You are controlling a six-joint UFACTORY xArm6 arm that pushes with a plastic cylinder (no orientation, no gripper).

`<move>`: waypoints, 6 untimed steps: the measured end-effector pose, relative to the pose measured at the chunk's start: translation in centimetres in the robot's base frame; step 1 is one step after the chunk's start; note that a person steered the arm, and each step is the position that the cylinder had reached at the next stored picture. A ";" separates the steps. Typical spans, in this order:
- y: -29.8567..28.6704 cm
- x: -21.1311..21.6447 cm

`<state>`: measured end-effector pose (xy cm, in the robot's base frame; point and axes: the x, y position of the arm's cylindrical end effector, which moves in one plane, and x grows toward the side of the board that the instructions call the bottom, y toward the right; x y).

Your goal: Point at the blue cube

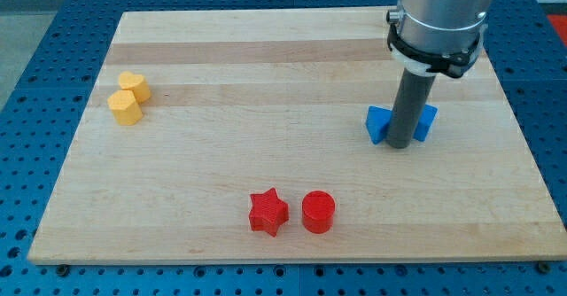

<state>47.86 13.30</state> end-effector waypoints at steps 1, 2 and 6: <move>1.8 1.4; 5.0 0.7; 8.5 -3.4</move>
